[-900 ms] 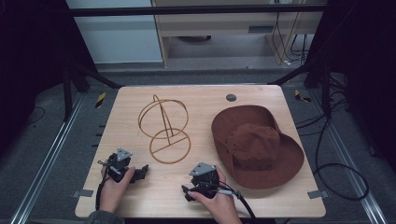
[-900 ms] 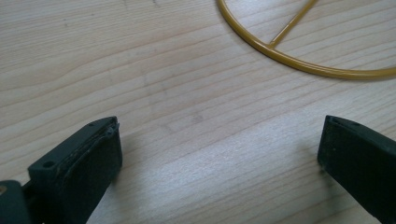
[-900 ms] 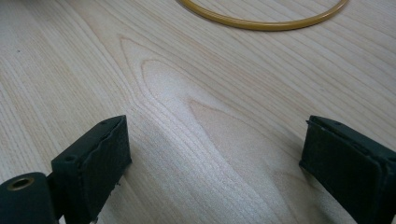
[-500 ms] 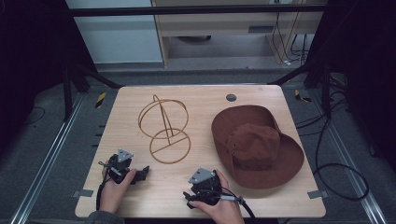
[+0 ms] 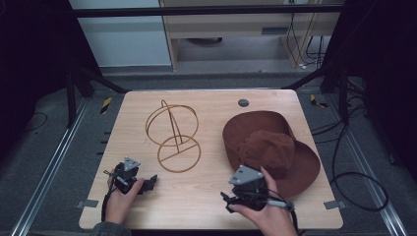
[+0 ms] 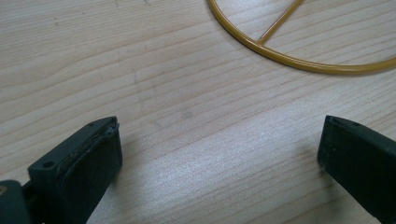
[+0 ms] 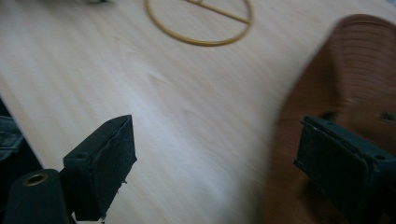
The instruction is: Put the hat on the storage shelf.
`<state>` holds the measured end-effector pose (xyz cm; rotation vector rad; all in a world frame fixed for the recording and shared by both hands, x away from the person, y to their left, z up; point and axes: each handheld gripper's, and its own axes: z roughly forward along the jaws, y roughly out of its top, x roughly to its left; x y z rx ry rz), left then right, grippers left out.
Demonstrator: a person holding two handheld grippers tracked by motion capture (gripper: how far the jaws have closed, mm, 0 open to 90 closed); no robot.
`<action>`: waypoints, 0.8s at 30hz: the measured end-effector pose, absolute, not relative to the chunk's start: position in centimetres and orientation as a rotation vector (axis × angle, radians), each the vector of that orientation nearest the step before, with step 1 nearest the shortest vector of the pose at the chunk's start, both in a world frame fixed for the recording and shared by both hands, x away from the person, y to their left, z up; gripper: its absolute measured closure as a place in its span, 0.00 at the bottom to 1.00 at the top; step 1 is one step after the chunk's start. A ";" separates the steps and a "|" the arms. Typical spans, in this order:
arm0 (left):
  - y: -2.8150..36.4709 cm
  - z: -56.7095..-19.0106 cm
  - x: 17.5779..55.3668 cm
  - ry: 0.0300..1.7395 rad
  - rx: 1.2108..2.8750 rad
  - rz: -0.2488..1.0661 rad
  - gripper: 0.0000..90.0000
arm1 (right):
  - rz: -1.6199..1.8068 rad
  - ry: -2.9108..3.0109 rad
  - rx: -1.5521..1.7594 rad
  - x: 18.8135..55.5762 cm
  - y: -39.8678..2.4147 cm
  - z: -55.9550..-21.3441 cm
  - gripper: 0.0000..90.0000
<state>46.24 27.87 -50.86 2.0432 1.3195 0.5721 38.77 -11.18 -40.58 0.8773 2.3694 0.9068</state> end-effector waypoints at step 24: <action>27.7 -50.9 45.8 1.305 2.050 0.569 0.00 | 0.744 2.396 1.190 48.3 -22.7 -35.8 0.14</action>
